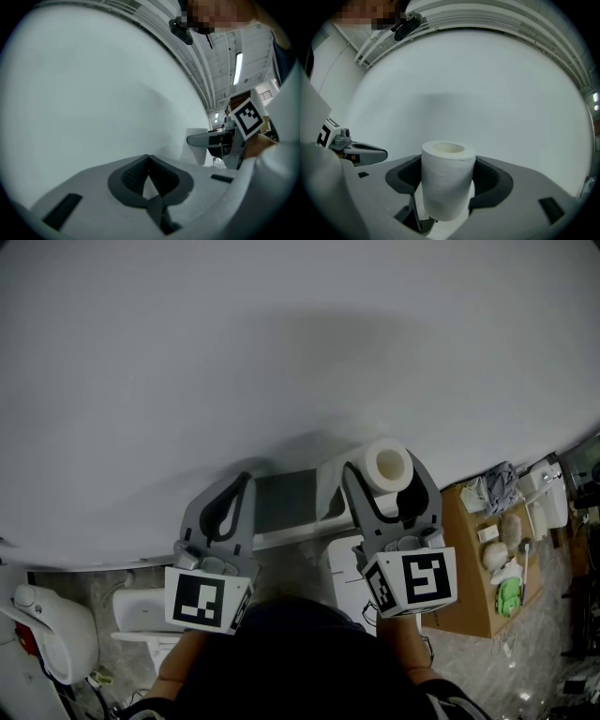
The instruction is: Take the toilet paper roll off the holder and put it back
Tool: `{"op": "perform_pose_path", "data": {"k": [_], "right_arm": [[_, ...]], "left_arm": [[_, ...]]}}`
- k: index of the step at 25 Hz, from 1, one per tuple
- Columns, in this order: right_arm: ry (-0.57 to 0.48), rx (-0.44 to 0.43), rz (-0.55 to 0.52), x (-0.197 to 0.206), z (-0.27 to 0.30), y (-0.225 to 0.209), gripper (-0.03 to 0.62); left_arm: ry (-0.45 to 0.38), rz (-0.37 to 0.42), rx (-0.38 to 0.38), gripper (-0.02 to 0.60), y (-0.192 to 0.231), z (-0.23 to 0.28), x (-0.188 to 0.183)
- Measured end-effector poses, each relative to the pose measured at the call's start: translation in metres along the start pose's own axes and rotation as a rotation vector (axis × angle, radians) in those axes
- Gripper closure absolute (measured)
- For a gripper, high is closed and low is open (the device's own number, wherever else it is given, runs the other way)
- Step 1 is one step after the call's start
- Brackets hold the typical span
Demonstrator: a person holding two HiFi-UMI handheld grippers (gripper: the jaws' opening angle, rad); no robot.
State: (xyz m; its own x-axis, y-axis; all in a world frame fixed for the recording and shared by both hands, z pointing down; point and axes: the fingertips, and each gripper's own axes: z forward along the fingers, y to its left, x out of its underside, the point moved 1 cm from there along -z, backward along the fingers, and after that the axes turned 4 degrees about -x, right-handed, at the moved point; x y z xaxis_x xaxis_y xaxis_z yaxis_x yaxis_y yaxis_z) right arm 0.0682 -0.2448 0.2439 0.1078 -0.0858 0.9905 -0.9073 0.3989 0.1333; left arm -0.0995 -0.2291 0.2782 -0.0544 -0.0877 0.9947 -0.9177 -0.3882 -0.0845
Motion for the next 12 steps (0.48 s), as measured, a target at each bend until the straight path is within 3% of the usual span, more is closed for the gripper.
{"op": "perform_pose_path", "data": {"k": [12], "right_arm": [[0.001,-0.004,-0.003,0.0006,0.0004,-0.0016,0.275]], "left_arm": [[0.006,0.009,0.007,0.581,-0.0037,-0.002,0.0009]]}}
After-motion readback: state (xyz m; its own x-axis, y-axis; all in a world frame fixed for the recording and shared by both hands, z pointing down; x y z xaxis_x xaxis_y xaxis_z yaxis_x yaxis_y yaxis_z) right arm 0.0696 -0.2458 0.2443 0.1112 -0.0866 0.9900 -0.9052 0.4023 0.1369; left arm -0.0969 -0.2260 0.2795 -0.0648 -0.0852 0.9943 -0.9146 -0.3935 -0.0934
